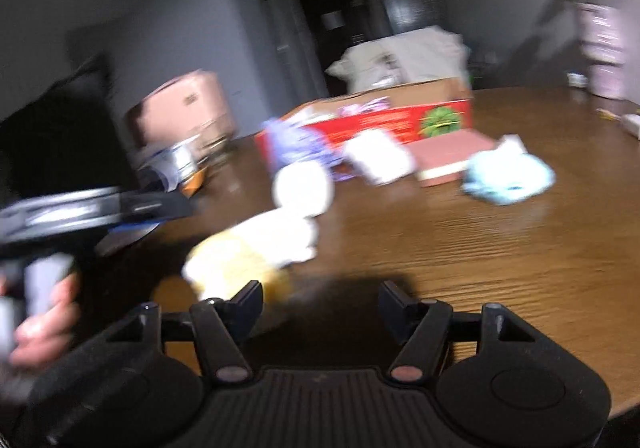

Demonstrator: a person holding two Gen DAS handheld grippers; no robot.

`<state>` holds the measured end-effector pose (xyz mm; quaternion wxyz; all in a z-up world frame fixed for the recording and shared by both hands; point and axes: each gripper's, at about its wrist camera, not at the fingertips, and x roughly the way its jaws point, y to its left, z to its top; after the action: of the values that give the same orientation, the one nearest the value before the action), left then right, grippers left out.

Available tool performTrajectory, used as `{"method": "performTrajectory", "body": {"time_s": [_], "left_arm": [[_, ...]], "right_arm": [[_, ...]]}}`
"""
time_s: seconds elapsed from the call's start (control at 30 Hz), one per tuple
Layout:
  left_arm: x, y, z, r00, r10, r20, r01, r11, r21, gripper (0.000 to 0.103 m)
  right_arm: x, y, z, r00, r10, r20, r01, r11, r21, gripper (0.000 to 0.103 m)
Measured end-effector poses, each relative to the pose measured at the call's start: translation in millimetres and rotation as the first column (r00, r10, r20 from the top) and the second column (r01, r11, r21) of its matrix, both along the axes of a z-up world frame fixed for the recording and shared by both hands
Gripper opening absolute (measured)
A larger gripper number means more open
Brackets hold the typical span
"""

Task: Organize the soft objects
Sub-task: 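Lift the plush toy with the left tool over the box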

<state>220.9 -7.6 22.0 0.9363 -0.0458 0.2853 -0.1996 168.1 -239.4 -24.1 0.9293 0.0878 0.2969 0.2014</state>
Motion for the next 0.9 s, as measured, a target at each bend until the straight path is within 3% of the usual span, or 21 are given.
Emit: {"method": "performTrajectory", "body": {"time_s": [0.13, 0.2, 0.3, 0.43, 0.53, 0.63, 0.7, 0.77, 0.9], "left_arm": [[12.7, 5.5, -20.1, 0.989, -0.028, -0.145, 0.017, 0.997, -0.077, 0.053], [7.9, 16.8, -28.5, 0.98, -0.004, -0.197, -0.029, 0.986, -0.162, 0.053], [0.5, 29.7, -35.6, 0.97, -0.013, -0.243, -0.045, 0.971, -0.233, 0.053], [9.5, 38.7, -29.7, 0.973, 0.046, -0.225, -0.097, 0.97, -0.223, 0.068], [23.3, 38.9, -25.3, 0.97, 0.042, -0.238, -0.104, 0.961, -0.256, 0.07], [34.5, 34.7, -27.9, 0.963, 0.034, -0.269, -0.109, 0.958, -0.267, 0.07], [40.3, 32.0, -31.9, 0.957, 0.039, -0.287, -0.119, 0.956, -0.268, 0.067], [46.4, 32.5, -35.6, 0.954, 0.006, -0.299, -0.102, 0.946, -0.306, 0.057], [51.1, 35.5, -38.3, 0.952, -0.002, -0.305, -0.103, 0.939, -0.329, 0.054]], "right_arm": [[11.4, 22.5, -5.2, 1.0, 0.024, -0.013, -0.024, 0.998, -0.049, 0.061], [16.2, 17.7, -6.0, 0.999, -0.038, -0.024, 0.037, 0.998, -0.048, 0.06], [18.0, 4.2, -2.0, 0.996, -0.085, -0.027, 0.084, 0.996, -0.027, 0.06], [25.8, -14.0, 8.3, 0.999, -0.026, -0.03, 0.03, 0.991, 0.132, 0.061], [47.8, -16.4, 11.0, 0.999, -0.013, -0.045, 0.02, 0.986, 0.165, 0.061], [73.6, -13.6, 3.9, 0.995, 0.008, -0.096, 0.012, 0.979, 0.206, 0.061], [86.9, -14.3, -4.5, 0.991, 0.032, -0.13, 0.004, 0.964, 0.266, 0.06], [98.8, -14.6, -11.3, 0.985, 0.049, -0.164, 0.004, 0.95, 0.312, 0.06], [107.7, -14.8, -22.5, 0.975, 0.068, -0.21, 0.014, 0.93, 0.367, 0.052]]}}
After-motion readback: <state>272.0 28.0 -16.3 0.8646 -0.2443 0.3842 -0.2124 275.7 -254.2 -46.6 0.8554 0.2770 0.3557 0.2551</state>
